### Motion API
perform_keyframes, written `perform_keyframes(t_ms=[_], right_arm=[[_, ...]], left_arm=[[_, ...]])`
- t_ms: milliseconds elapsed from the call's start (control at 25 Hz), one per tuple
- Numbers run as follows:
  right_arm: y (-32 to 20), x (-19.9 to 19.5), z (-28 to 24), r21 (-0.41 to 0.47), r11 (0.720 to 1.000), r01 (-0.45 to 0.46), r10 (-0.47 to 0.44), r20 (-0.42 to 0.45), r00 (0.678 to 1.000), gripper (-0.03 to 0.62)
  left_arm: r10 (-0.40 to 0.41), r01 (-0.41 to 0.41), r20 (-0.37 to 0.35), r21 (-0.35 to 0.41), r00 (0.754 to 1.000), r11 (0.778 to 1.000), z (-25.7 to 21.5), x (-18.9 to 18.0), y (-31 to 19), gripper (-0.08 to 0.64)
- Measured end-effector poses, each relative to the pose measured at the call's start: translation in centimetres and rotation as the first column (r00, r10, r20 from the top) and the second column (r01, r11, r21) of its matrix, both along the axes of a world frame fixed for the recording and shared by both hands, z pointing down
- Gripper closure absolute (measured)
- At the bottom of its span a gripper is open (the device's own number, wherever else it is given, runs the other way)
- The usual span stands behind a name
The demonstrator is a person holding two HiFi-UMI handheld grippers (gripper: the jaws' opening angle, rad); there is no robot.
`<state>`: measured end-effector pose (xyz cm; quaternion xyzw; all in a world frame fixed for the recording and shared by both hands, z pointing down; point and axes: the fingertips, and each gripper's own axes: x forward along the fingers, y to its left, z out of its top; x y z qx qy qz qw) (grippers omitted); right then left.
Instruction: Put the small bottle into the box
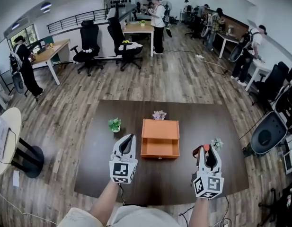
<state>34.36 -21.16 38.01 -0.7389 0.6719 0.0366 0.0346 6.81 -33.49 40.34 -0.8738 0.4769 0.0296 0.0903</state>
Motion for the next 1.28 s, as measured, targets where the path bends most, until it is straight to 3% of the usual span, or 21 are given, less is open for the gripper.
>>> perform_keyframes(t_ms=[400, 1280], right_arm=[[-6.3, -0.5, 1.0, -0.026, 1.0, 0.007, -0.007, 0.003, 1.0, 0.465], [-8.6, -1.5, 4.0, -0.109, 0.994, 0.026, -0.025, 0.01, 1.0, 0.465]], left_arm=[[0.009, -0.009, 0.012, -0.035, 1.0, 0.999, 1.2, -0.6, -5.6, 0.558], [-0.003, 0.008, 0.037, -0.138, 0.999, 0.99, 5.1, -2.0, -6.6, 0.557]])
